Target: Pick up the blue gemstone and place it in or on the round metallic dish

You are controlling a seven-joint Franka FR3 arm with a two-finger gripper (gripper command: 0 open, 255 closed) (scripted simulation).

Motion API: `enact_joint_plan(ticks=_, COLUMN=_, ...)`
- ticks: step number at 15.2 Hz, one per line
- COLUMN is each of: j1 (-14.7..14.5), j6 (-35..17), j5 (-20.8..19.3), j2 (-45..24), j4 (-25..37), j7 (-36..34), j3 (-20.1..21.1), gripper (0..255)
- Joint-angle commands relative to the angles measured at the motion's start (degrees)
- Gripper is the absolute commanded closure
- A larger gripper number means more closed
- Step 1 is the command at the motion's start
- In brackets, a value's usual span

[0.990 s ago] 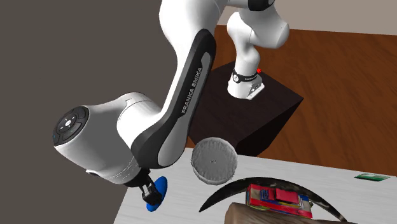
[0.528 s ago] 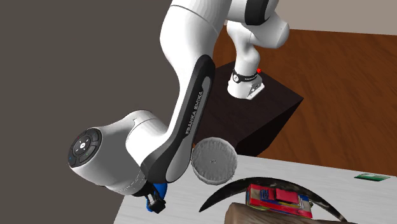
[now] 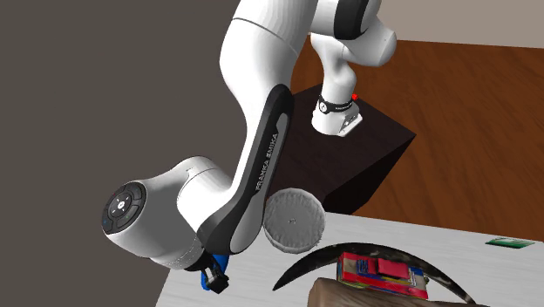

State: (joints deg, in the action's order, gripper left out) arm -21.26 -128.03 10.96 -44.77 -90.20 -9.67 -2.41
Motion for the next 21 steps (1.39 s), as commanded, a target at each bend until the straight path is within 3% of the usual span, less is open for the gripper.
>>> enact_joint_plan(ticks=1, j1=0.0, j6=0.0, j5=0.0, j2=0.0, j4=0.0, j7=0.0, j3=0.0, gripper=0)
enact_joint_plan(ticks=2, j1=0.0, j6=0.0, j5=0.0, j2=0.0, j4=0.0, j7=0.0, j3=0.0, gripper=255)
enact_joint_plan(ticks=11, j1=0.0, j6=0.0, j5=0.0, j2=0.0, j4=0.0, j7=0.0, j3=0.0, gripper=255)
enact_joint_plan(ticks=21, j1=-0.2, j6=4.6, j5=-0.6, j2=5.3, j4=-0.6, j7=-0.8, j3=-0.4, gripper=255)
